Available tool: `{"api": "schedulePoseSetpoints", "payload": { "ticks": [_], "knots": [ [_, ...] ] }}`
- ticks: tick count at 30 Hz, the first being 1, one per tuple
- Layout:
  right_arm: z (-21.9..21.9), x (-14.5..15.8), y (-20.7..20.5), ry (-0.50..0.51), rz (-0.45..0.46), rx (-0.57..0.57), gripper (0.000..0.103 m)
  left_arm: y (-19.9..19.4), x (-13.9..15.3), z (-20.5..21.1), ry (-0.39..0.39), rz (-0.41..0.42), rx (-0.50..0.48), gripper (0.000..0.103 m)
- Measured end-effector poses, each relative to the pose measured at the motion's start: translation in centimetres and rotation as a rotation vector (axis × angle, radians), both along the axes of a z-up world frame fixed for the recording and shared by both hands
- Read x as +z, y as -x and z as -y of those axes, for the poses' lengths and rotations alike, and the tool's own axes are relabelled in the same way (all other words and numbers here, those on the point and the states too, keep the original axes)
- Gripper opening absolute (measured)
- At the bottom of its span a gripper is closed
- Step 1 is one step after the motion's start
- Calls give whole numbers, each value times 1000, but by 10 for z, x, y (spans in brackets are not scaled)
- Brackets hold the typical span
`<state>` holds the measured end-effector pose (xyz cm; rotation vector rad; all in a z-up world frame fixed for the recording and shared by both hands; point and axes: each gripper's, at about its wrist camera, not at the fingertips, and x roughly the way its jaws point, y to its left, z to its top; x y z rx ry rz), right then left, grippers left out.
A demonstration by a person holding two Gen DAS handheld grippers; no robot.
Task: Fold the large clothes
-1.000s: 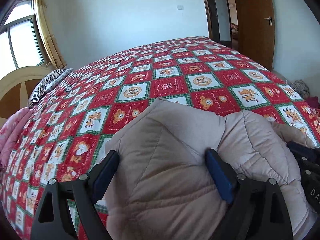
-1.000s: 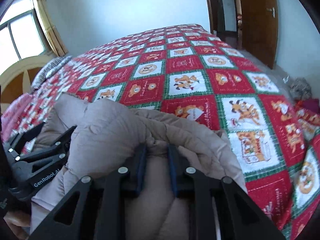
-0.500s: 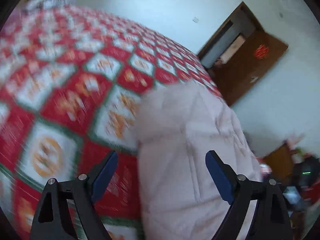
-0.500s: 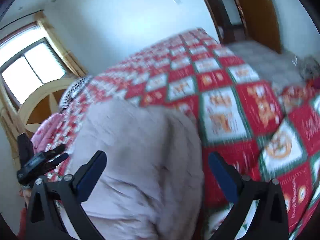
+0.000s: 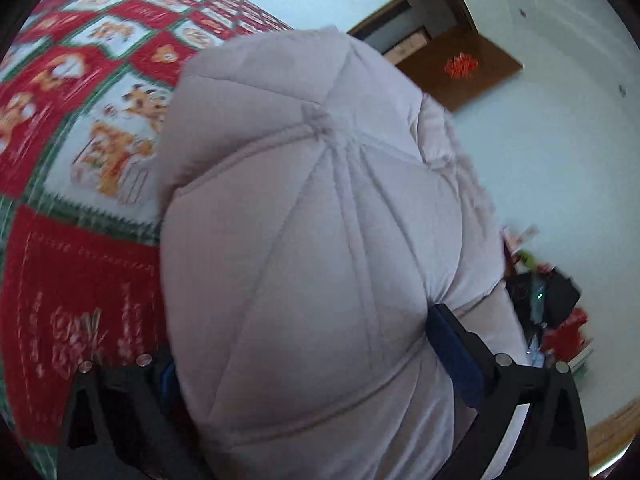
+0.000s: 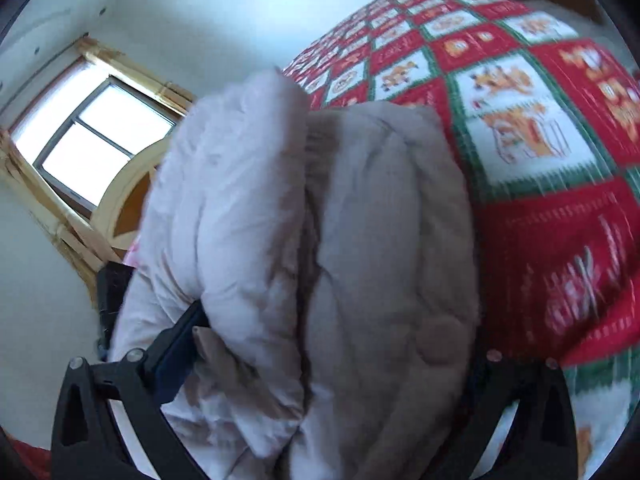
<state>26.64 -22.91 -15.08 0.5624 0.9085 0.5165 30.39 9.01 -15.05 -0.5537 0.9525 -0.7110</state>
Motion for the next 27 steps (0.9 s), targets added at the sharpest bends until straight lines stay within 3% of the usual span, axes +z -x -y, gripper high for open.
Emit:
{"api": "schedulePoseSetpoints", "payload": {
  "ticks": [4,6,7,11,15,20,24,27],
  "knots": [
    [-13,1,-3,16,-21,25,102,4,4,5,-22,39,4,97],
    [-17,2,7,-39,-46,42,82,17,7,2,-1,41,8,92],
    [-20,3,16,-60,-50,39,78,21,9,2,5,42,6,92],
    [-33,11,57,-68,-33,49,69,60,21,-4,30,88,-20,92],
    [-34,24,99,-171,-11,34,63,91,38,-8,83,116,-37,91],
    [-15,77,154,-249,108,-2,58,118,92,26,117,210,-153,91],
    [20,132,202,-203,225,-94,58,131,134,76,158,285,-269,91],
    [60,158,236,-165,272,-188,58,133,157,139,212,305,-398,92]
  ]
}}
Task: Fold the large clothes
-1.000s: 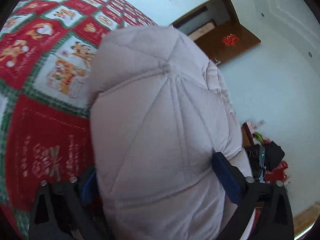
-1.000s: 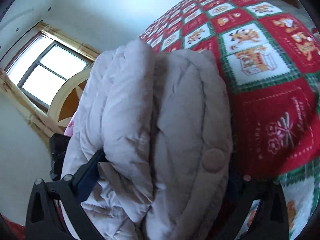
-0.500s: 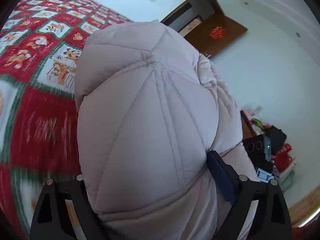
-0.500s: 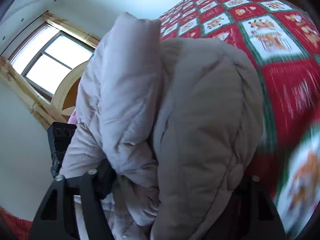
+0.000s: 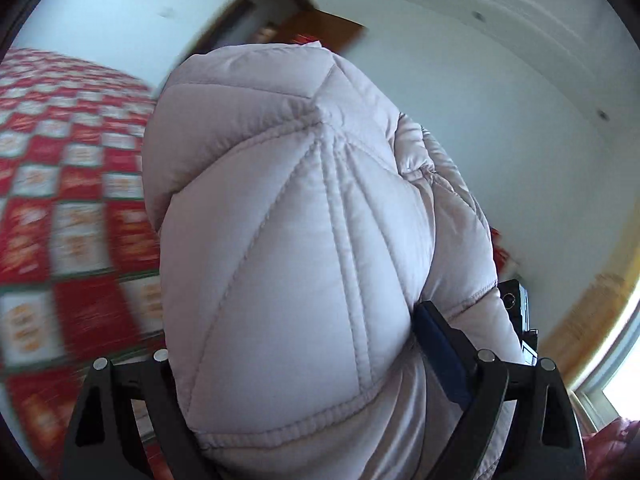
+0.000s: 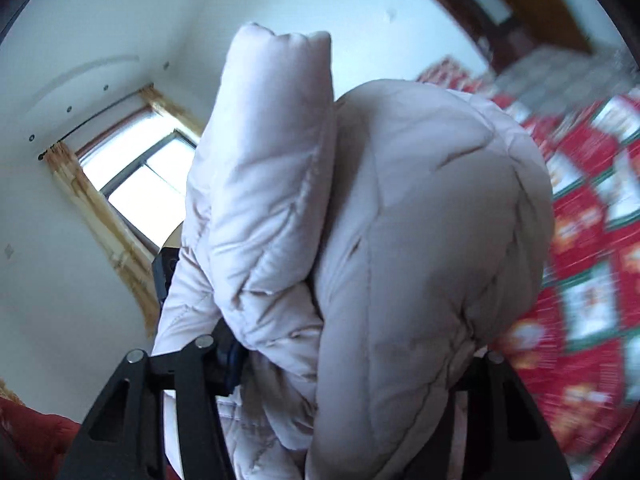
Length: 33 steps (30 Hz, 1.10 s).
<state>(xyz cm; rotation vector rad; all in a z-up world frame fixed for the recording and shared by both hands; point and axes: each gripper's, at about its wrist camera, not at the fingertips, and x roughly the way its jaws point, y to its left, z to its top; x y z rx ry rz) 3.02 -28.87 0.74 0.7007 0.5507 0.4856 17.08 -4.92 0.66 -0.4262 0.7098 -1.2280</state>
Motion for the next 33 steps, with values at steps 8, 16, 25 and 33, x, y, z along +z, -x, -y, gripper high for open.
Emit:
{"api": "schedulePoseSetpoints", "payload": {
  "ticks": [8,16,25,33],
  "knots": [
    [113,-19,39,57,-75,-339,58,-37,-37,181,-143,-71,-171,92],
    [184,-129,0,-26,-263,-485,60,-74,-106,253,-441,-53,-28,98],
    [194,-138,-2,39,-299,-513,75,-63,-120,266,-553,85,122,102],
    [176,-42,33,430,-180,-764,78,-38,-117,265,-605,209,180,102]
  ]
}}
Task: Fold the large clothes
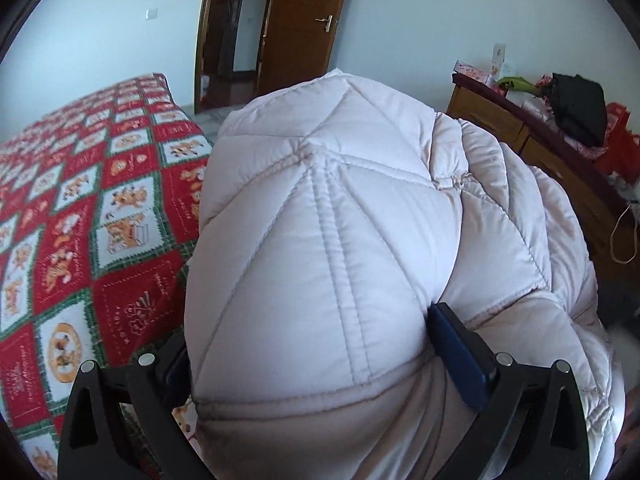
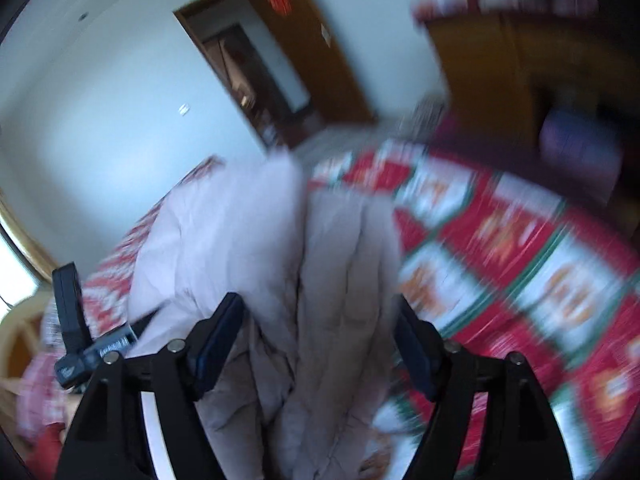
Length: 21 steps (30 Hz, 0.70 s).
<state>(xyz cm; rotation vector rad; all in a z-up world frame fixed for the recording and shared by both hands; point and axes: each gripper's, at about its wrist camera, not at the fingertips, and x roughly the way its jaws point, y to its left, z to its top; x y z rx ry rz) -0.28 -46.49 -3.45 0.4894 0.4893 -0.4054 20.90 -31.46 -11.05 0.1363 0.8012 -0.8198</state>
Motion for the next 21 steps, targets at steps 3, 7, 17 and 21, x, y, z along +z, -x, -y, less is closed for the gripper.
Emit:
{"api": "schedulePoseSetpoints", "payload": {
  "ticks": [3,7,17,21],
  "knots": [
    [-13,28,-26,133,2,33,78,8,3,0,-23,39,7,103],
    [-14,-13,-57,167,-123,54,59,19,6,-2,-47,91,19,103],
    [14,-77,-65,1,-235,16,67,25,7,9,-93,132,57,103],
    [-8,-72,-70,121,-315,-26,67,27,6,12,-116,156,57,103]
  ]
}}
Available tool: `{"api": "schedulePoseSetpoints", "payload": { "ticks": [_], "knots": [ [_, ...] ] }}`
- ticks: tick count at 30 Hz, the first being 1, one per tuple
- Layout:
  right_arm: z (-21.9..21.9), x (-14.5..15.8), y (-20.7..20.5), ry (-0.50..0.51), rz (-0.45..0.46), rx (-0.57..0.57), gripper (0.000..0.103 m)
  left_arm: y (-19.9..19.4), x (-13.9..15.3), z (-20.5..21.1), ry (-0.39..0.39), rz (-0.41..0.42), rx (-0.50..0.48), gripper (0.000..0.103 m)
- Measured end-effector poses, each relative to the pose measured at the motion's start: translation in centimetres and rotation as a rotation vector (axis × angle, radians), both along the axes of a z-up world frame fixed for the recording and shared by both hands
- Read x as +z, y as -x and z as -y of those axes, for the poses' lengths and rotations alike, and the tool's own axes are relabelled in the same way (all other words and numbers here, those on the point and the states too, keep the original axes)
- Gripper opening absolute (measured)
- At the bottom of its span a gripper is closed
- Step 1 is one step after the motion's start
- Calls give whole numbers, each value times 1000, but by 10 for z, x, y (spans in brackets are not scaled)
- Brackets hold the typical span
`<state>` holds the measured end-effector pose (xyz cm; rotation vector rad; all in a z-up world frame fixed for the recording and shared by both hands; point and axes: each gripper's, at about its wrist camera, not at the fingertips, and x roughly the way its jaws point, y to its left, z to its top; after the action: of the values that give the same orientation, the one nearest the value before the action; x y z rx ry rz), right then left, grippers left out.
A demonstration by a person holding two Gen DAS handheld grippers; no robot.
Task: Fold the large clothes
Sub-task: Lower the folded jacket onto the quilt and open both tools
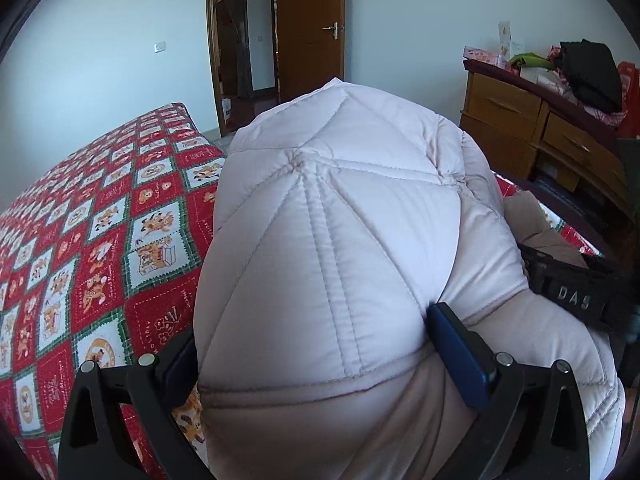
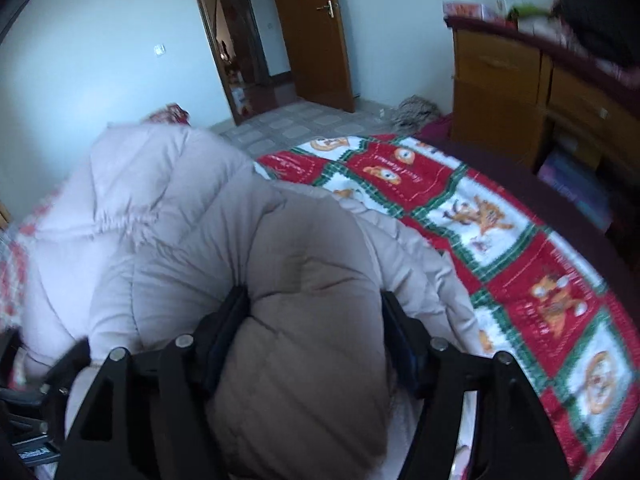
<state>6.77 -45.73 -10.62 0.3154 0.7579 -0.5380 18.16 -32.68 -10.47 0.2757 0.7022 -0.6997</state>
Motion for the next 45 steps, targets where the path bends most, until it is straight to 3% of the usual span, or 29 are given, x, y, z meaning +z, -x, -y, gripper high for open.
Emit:
{"api": "schedulePoseSetpoints", "payload": {
  "ticks": [4,9,13,21,28,34,36,42,45],
  "knots": [
    [-8,4,3,70,-18,-24,70,2,2,1,-17,7,1,103],
    [-18,26,40,72,44,-60,75,15,16,-12,-45,21,-17,102],
    [-44,48,94,127,146,-88,103,40,30,-24,-69,126,-15,102],
    [-73,48,163,80,146,-106,103,91,47,-63,-50,161,-26,102],
    [-103,66,196,91,163,-75,103,130,57,-97,-16,172,-27,102],
    [-125,92,223,107,209,-43,103,157,69,-117,-54,203,51,102],
    [-131,102,231,124,237,-38,103,162,72,-125,-79,193,100,102],
    [-149,141,252,168,382,-28,103,194,115,-153,19,308,107,102],
    [-160,156,261,190,443,-10,103,203,130,-162,51,315,116,102]
  ]
}}
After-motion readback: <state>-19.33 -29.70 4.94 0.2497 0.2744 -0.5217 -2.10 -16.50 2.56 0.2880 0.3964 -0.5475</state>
